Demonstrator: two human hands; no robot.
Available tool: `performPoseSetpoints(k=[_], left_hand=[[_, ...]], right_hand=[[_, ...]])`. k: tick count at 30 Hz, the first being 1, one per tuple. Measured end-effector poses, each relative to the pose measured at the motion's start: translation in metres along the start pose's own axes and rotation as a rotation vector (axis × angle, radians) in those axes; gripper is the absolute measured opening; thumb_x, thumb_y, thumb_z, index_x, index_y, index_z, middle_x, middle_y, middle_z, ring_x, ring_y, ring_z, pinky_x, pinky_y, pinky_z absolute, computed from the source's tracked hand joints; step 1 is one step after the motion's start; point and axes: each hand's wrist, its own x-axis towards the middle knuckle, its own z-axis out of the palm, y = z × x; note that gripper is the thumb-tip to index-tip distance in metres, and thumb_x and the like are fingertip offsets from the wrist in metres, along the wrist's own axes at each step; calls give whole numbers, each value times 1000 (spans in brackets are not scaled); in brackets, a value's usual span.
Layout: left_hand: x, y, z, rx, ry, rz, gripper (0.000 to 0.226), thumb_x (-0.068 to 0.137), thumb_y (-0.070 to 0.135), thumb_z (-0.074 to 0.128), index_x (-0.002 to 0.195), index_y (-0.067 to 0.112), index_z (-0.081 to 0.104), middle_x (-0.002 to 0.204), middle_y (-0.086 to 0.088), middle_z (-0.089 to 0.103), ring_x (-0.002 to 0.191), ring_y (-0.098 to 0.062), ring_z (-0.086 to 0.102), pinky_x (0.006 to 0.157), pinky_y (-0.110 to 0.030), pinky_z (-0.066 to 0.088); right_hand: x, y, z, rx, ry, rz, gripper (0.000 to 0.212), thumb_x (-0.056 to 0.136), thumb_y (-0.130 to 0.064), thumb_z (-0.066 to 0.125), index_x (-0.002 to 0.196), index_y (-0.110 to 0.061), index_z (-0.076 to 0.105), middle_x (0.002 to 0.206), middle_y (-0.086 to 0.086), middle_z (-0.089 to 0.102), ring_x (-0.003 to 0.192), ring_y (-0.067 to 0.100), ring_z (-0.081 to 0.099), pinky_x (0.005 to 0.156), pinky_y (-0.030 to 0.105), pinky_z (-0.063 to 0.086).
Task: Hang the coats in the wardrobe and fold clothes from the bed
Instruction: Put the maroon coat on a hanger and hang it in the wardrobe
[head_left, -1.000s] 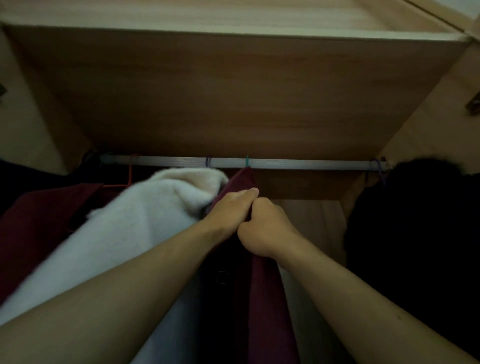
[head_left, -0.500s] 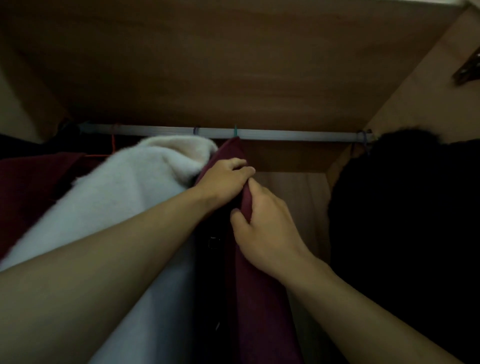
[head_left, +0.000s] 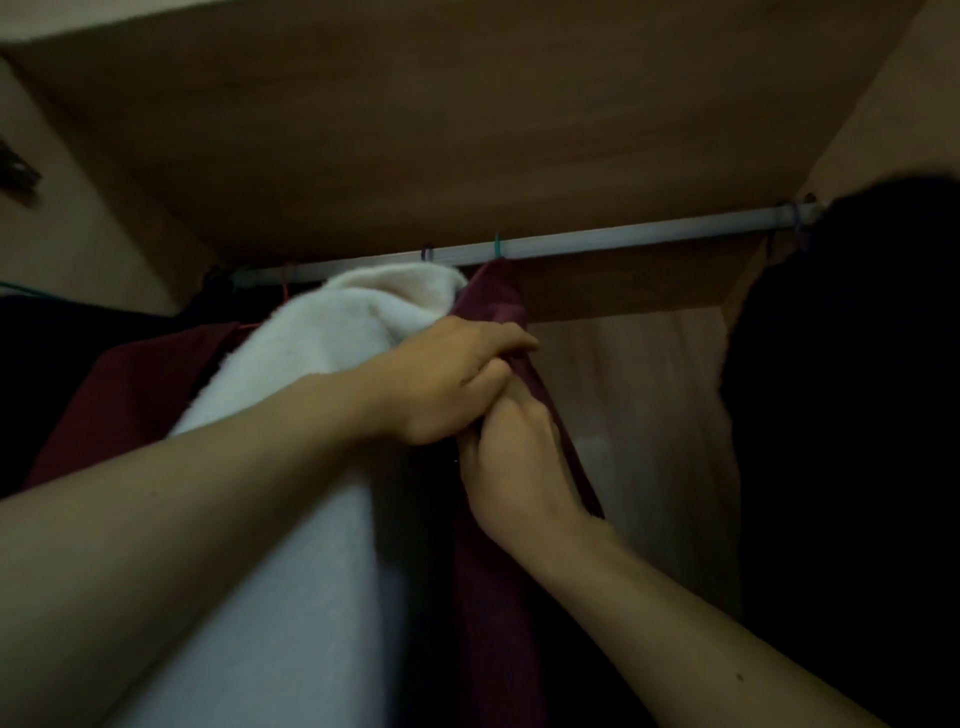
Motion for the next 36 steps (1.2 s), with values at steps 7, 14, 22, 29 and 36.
performPoseSetpoints(k=[7, 14, 22, 29, 36], left_hand=[[7, -19, -15, 519, -347, 170, 46, 83, 18, 67, 128, 21, 57, 130, 2, 56, 121, -15, 53, 103, -34, 41], [-9, -38, -3, 731, -192, 328, 45, 99, 22, 47, 144, 16, 45, 147, -7, 47, 135, -21, 42, 113, -30, 32], [-29, -58, -2, 785, -264, 280, 54, 106, 28, 31, 156, 21, 12, 164, -3, 5, 151, -17, 7, 112, -21, -5], [-32, -56, 3, 960, -251, 377, 48, 100, 15, 45, 146, 2, 38, 156, -19, 28, 144, -33, 31, 114, -34, 19], [-32, -72, -2, 969, -342, 288, 53, 105, 25, 27, 154, 7, 20, 163, -14, 6, 150, -28, 10, 120, -35, 9]], right_hand=[[6, -15, 14, -139, -191, 89, 47, 100, -10, 39, 145, -1, 29, 144, 17, 38, 126, 30, 46, 100, 34, 36], [0, -21, 43, -161, -182, 121, 59, 101, -15, 35, 153, -4, 10, 161, 19, 8, 149, 30, 6, 122, 45, 8], [-17, -12, 63, 7, -87, 278, 88, 95, -45, 46, 152, 1, -2, 161, 23, -1, 150, 34, -2, 123, 40, 4], [-11, -2, 78, 18, -87, 341, 98, 90, -53, 50, 150, 6, -1, 158, 32, 0, 149, 38, 3, 123, 41, 9], [-3, -13, 89, 98, -154, 303, 88, 95, -48, 46, 151, 5, 4, 158, 30, 5, 149, 36, 6, 123, 39, 9]])
